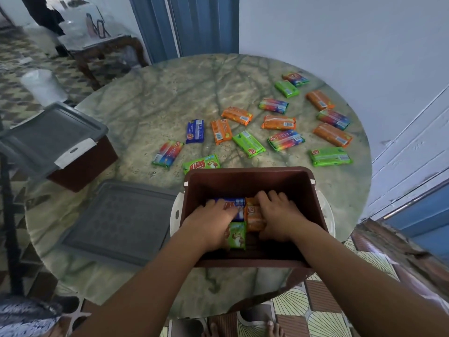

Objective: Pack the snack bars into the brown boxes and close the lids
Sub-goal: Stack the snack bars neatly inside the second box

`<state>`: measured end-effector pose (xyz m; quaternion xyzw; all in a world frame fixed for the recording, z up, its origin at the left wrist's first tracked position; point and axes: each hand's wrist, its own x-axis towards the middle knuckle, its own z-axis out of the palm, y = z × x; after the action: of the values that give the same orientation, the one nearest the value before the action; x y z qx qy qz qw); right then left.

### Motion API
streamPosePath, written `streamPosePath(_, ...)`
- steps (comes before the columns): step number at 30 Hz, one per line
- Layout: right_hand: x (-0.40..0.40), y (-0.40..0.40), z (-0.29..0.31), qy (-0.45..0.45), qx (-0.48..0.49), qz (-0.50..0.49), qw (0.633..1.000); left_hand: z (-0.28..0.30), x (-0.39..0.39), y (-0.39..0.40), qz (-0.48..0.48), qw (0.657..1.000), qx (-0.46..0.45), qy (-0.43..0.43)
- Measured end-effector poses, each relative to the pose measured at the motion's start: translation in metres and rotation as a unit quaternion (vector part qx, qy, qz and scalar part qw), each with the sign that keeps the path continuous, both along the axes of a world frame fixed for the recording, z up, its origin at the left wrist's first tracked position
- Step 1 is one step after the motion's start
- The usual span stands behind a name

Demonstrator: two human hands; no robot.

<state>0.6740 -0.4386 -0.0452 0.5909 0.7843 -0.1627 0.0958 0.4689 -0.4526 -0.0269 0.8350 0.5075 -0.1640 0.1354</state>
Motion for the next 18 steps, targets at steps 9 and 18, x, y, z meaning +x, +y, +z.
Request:
streamPosePath(9,0.000,-0.001,0.003,0.016,-0.007,-0.012,1.000,-0.010,0.008,-0.001,0.032,0.999,-0.012,-0.011)
streamPosePath(18,0.000,-0.003,0.012,0.031,0.001,-0.010,0.999,-0.012,0.008,-0.001,0.034,0.999,-0.022,-0.017)
